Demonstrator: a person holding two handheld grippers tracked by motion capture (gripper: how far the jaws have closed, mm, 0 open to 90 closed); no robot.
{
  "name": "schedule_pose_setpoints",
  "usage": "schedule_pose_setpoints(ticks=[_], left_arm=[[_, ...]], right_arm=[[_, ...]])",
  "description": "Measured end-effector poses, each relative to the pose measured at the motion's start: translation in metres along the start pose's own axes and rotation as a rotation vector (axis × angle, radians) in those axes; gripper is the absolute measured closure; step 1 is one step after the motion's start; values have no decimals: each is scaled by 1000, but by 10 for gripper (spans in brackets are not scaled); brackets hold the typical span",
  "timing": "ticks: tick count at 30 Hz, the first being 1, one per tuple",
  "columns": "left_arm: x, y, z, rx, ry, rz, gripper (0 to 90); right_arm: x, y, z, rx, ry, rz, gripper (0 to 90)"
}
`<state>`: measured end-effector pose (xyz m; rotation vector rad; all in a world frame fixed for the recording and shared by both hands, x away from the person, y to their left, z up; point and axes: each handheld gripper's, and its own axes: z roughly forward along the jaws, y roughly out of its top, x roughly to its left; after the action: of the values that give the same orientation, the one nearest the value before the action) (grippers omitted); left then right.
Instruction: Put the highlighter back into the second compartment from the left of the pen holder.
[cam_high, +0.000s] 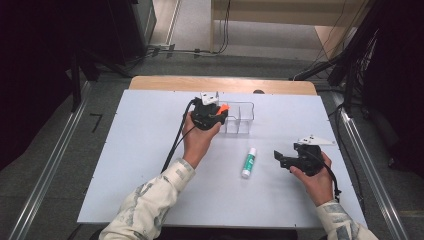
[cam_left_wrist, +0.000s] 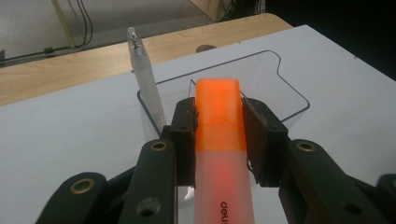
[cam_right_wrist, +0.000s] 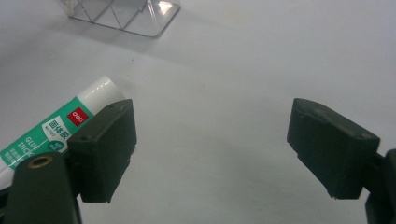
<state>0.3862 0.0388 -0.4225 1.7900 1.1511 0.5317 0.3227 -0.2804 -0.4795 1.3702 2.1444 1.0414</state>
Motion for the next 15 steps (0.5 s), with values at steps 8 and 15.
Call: schedule_pose_setpoints(ticks=[8, 15], left_arm=[[-4, 7, 10, -1, -2, 2, 679], [-7, 12, 19, 9, -2, 4, 680]], right_arm=[[0, 0, 0, 0, 3, 0, 142], [0, 0, 0, 1, 4, 2, 142]])
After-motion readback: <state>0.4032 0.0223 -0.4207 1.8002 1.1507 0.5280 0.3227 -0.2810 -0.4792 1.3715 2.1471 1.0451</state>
